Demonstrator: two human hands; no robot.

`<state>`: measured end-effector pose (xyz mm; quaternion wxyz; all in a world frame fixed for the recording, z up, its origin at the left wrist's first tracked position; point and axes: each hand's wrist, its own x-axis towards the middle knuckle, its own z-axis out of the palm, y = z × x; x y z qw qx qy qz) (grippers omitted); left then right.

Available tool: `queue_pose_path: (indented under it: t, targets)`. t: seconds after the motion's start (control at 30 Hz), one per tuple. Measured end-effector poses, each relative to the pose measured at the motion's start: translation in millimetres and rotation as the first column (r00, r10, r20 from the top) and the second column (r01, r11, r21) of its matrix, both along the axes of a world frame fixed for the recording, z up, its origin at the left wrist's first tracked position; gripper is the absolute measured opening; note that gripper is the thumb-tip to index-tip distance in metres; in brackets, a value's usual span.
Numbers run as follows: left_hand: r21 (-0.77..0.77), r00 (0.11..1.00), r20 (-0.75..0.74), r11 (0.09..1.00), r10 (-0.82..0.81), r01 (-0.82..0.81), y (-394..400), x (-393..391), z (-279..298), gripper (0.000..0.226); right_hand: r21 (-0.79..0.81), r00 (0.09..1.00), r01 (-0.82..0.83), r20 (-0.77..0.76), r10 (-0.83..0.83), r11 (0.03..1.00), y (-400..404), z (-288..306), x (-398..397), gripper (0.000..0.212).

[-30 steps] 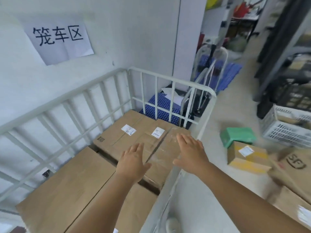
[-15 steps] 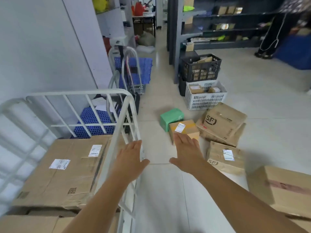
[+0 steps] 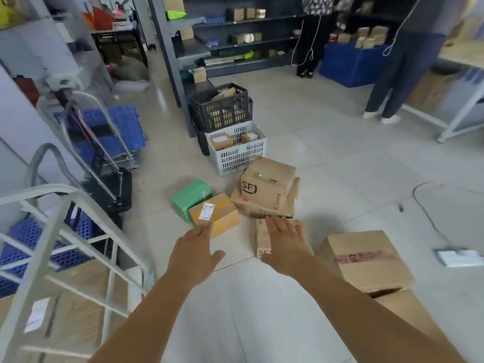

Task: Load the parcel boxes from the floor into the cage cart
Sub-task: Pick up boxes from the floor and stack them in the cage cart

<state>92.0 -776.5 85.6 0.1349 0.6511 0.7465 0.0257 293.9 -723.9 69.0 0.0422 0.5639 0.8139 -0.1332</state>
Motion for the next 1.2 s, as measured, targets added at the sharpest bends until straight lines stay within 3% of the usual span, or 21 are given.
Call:
queue_pose_path:
  t: [0.33,0.6,0.9,1.2]
  targets:
    - [-0.064,0.964,0.041,0.962,-0.264,0.266,98,75,-24,0.073,-0.042,0.96,0.278,-0.001,-0.279,0.96,42,-25,78,0.089]
    - [-0.09,0.918,0.076,0.914,-0.39,0.395,177,67,-43,0.073,-0.092,0.882,0.469,-0.003,-0.471,0.878,87,-29,76,0.085]
    - [-0.127,0.913,0.144,0.908,-0.382,0.399,261,27,-59,0.075,-0.144,0.825,0.55,-0.056,-0.562,0.823,155,-45,32,0.086]
    - [-0.157,0.944,0.165,0.938,-0.284,0.31,372,3,-89,0.074,-0.208,0.824,0.547,-0.039,-0.565,0.811,265,-83,21,0.084]
